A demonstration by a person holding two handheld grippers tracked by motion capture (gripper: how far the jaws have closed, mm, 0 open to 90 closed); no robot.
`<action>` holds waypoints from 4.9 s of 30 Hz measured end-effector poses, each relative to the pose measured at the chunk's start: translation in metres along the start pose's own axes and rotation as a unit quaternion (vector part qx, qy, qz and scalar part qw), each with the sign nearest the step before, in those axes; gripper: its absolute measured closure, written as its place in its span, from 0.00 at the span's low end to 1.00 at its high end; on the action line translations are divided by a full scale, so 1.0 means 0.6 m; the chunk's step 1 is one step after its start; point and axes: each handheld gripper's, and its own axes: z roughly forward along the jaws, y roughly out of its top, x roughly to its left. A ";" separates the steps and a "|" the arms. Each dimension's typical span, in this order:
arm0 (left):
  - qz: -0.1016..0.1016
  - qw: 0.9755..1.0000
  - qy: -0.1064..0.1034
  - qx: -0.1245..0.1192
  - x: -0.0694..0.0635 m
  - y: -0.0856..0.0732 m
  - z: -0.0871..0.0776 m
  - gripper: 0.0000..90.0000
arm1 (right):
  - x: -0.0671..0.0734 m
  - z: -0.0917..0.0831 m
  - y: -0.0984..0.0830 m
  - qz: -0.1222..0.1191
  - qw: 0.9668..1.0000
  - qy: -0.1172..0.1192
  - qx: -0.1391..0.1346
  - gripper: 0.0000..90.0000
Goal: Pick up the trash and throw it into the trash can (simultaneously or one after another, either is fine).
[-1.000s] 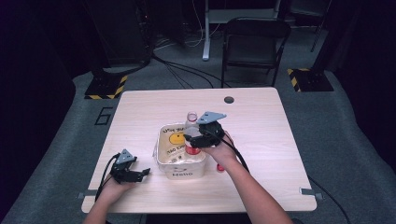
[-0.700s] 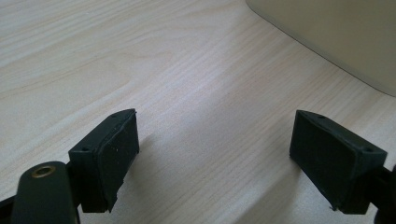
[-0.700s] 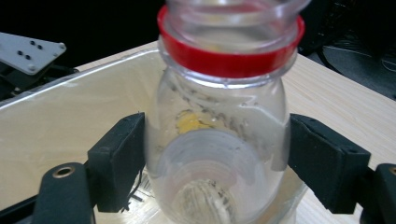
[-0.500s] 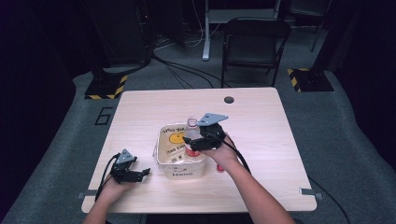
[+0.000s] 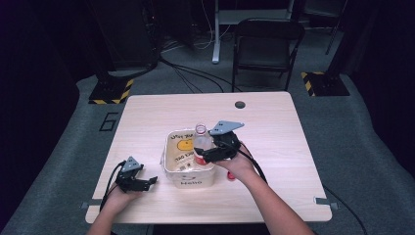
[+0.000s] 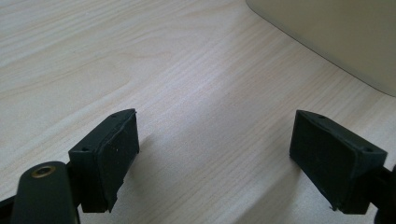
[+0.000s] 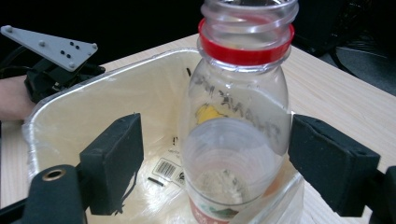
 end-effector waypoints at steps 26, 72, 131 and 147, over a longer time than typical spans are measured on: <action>0.000 1.000 0.001 0.000 0.000 0.000 0.000 0.17 | -0.005 -0.088 -0.074 0.001 1.000 -0.016 0.000 0.27; 0.002 1.000 -0.002 0.000 0.001 0.001 0.001 0.17 | -0.032 -0.066 -0.211 0.050 0.994 -0.049 0.087 0.48; 0.005 1.000 -0.005 0.002 0.000 0.002 0.000 0.17 | -0.035 -0.040 -0.221 0.026 0.993 -0.034 0.110 0.64; 0.005 1.000 -0.004 0.002 0.000 0.002 0.000 0.17 | -0.015 -0.061 -0.193 0.011 0.996 -0.015 0.088 0.64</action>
